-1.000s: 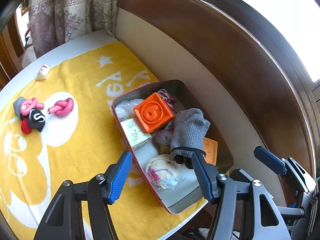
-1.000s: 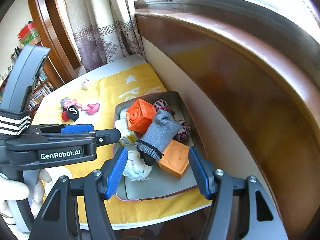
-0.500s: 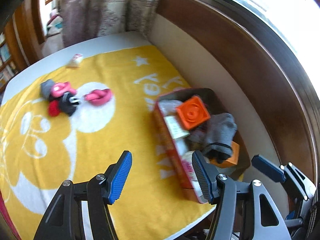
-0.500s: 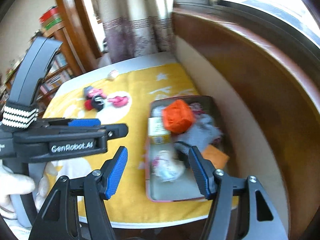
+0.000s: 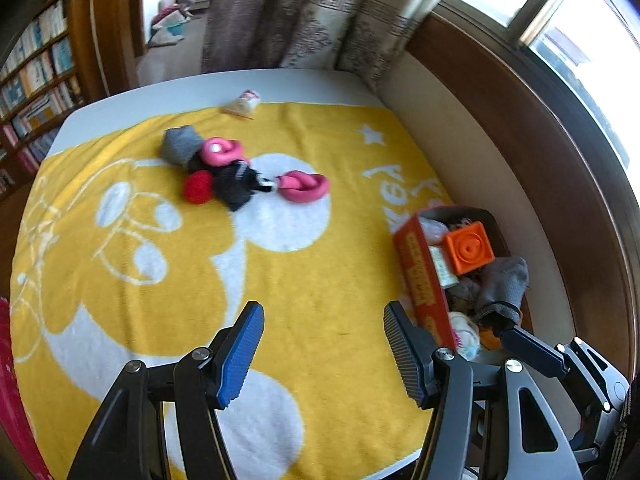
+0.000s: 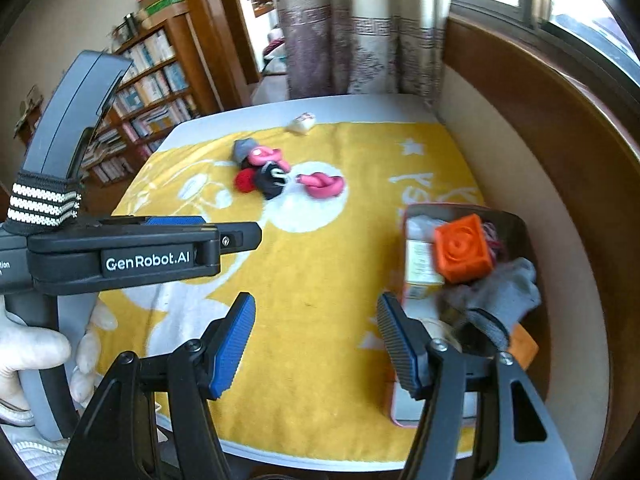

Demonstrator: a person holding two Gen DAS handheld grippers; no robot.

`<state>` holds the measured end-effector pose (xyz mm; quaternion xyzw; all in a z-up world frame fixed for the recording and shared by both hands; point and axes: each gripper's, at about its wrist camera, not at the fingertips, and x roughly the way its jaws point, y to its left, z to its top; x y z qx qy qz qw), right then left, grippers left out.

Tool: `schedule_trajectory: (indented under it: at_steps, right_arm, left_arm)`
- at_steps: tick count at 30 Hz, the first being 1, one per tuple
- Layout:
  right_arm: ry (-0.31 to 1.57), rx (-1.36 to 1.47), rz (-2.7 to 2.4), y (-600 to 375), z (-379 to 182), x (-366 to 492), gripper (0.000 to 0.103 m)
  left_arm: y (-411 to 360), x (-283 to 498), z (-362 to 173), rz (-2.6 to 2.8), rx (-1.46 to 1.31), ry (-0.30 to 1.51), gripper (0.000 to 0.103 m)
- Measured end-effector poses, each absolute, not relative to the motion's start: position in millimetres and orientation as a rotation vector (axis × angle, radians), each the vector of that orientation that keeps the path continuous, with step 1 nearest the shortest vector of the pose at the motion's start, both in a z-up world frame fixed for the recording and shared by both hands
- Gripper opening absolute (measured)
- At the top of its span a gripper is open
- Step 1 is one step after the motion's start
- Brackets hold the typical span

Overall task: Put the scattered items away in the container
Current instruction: 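Move both grippers back toward the remaining items on the blanket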

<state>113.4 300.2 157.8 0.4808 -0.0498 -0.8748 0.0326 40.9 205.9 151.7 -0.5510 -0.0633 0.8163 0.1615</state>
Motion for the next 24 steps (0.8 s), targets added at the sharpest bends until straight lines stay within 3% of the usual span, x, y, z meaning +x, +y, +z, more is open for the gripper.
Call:
schedule_trajectory:
  at_steps: [10, 24]
  right_arm:
    - [-0.116, 1.5, -2.625, 265, 152, 86, 0.067]
    - [-0.372, 1.667, -2.514, 263, 110, 42, 0.067]
  left_arm:
    - [161, 25, 142, 2.354, -1.616, -0.248, 0.064]
    - [113, -2, 116, 2.342, -1.702, -0.306, 0.064]
